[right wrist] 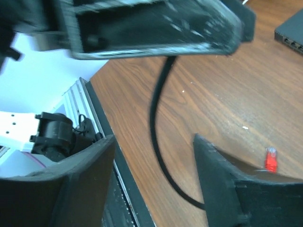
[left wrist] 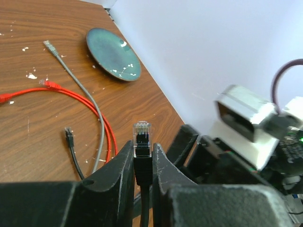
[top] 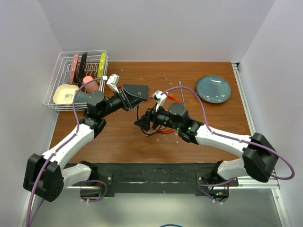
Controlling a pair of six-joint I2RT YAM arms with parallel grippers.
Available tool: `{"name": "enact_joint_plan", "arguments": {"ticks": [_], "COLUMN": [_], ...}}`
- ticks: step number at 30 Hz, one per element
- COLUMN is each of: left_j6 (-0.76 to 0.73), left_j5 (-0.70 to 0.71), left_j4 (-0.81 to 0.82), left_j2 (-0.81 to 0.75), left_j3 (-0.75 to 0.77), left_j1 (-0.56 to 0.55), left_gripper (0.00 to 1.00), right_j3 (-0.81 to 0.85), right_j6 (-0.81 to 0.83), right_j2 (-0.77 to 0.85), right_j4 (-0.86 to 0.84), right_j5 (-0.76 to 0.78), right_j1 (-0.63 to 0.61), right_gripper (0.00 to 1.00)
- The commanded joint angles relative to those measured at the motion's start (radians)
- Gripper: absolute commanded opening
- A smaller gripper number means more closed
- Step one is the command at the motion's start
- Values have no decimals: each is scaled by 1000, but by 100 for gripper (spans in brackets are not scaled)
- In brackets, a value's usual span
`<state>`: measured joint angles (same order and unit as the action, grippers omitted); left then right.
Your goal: Insert the plug into the switch port
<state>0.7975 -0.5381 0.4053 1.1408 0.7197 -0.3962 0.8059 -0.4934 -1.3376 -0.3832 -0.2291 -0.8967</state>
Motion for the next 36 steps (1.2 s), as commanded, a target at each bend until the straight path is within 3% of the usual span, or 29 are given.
{"name": "enact_joint_plan", "arguments": {"ticks": [1,5,6,8,9,10,13,16,22,29,36], "left_j6": [-9,-14,-11,-26,-50,-61,-72,-78,-69,-44,-37], "left_j5": [-31,-65,-63,-51,-48,-36,44,140,162,66,3], "left_j4": [52,59,63,40,2,-17,-68,-95,-88,-34,-22], "left_j2": [-36,-32,-33,-35,-39,-45,-96,-165,-227,-205,-145], "left_j3": [15,8,3,18,30,40,46,38,32,43,61], "left_j1": [-1,-1,-1,0,0,0,0,2,2,2,2], "left_gripper": [0,0,0,4,16,49,89,100,100,97,87], "right_j3": [59,62,50,39,35,32,19,4,-2,-10,27], "right_j6": [-60,-112,-117,-122,-116,-106,-82,-38,38,81,95], "right_j2": [-23,-26,-20,0,9,18,51,81,115,150,144], "right_j4": [-112,-137,-160,-169,-151,-143,-105,-68,26,64,104], "right_j5": [16,48,53,68,80,83,65,30,-73,-139,-156], "right_j1": [-5,-8,-5,-7,-7,-7,-7,-5,-5,-7,-7], "right_gripper": [54,6,0,0,0,0,0,0,0,0,0]}}
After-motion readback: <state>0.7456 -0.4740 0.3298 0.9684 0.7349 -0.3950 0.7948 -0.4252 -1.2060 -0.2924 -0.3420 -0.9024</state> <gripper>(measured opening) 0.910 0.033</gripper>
